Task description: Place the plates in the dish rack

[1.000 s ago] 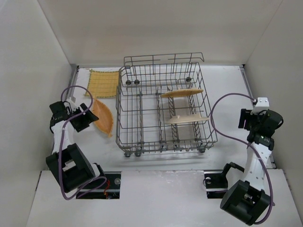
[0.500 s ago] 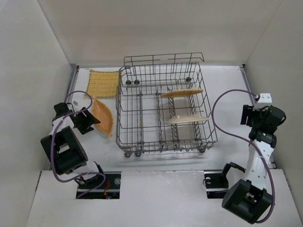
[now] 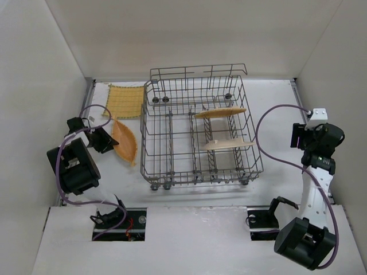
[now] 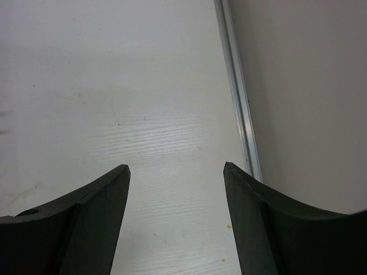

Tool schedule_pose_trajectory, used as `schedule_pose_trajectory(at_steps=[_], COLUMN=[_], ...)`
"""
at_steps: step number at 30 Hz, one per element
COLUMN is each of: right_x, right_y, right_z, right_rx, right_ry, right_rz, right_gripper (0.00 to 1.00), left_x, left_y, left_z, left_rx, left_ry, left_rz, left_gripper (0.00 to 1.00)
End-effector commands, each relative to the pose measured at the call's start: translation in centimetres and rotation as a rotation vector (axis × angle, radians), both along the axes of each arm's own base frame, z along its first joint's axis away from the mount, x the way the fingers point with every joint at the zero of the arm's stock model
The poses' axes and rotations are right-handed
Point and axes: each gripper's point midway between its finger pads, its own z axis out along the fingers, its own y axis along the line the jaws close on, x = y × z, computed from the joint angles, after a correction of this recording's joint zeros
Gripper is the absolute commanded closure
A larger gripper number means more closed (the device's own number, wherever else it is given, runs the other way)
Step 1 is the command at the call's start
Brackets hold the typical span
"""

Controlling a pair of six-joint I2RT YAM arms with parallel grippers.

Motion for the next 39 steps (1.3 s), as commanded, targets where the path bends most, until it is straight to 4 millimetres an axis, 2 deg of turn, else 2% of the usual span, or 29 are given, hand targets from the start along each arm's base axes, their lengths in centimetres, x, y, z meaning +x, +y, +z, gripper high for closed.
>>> schedule_pose_trajectory(at_steps=[1, 5, 9, 12, 16, 23, 28, 33, 39], right_x=[0.7, 0.9, 1.1, 1.3, 1.3, 1.0, 0.3, 0.1, 0.1], right_y=[-0.5, -0.6, -0.7, -0.5, -0.2, 0.3, 0.4, 0.0, -0.6], right_z=[2.7, 3.0, 2.8, 2.4, 1.9, 0.5, -0.6, -0.4, -0.3], right_rx=[-0.024, -0.029, -0.03, -0.029, -0.029, -0.012, -0.013, -0.019, -0.014], right_ry=[-0.051, -0.05, -0.047, -0.044, -0.062, -0.12, -0.14, -0.164, -0.176], right_rz=[-0.023, -0.02, -0.018, -0.009, 0.003, 0.014, 0.005, -0.008, -0.03], right_gripper=[0.28, 0.28, 0.28, 0.29, 0.28, 0.26, 0.24, 0.23, 0.21], left_x=[1.5, 1.7, 1.3, 0.7, -0.2, -0.8, -0.6, 0.9, 3.6], left_y=[0.3, 0.5, 0.5, 0.9, 1.6, 4.6, 6.7, 8.6, 9.7], left_z=[0.7, 0.1, -0.1, 0.5, 2.2, 6.5, 10.6, 15.6, 23.1], left_rx=[0.015, 0.027, 0.038, 0.064, 0.127, 0.324, 0.406, 0.5, 0.665], left_ry=[-0.032, -0.019, -0.023, -0.044, -0.093, -0.202, -0.276, -0.349, -0.431], left_rz=[-0.009, -0.009, -0.008, 0.007, 0.028, 0.053, 0.084, 0.102, 0.052], left_gripper=[0.72, 0.84, 0.92, 0.94, 0.96, 0.96, 0.96, 0.96, 0.96])
